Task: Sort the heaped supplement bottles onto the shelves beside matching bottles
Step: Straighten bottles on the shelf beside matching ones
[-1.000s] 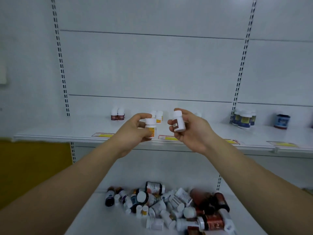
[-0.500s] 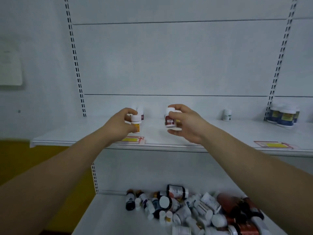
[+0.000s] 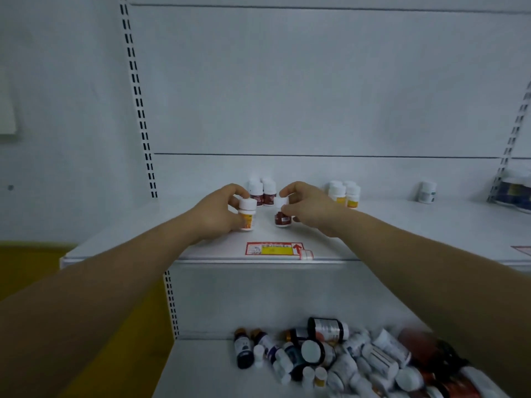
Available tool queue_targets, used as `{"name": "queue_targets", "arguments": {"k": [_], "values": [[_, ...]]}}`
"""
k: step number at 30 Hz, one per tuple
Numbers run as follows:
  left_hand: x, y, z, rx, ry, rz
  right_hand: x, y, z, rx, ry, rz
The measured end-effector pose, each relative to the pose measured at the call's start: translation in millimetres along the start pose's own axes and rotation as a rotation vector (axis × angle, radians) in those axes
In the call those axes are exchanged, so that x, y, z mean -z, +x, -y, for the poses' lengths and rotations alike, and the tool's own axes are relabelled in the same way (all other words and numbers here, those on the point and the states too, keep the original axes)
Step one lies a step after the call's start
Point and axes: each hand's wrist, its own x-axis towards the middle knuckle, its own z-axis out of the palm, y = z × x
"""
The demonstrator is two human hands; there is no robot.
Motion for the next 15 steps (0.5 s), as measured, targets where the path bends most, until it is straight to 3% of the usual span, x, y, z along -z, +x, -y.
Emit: {"name": "queue_targets", "arguments": {"k": [10, 15], "values": [[-2.9, 12.5, 14.3, -0.003, 0.018, -0.018, -24.1, 52.5, -0.6, 0.176, -0.417, -0.030], [-0.6, 12.6, 18.5, -0.018, 0.045, -0.018, -34.8, 57.9, 1.5, 0.220, -0.441, -0.057]]}}
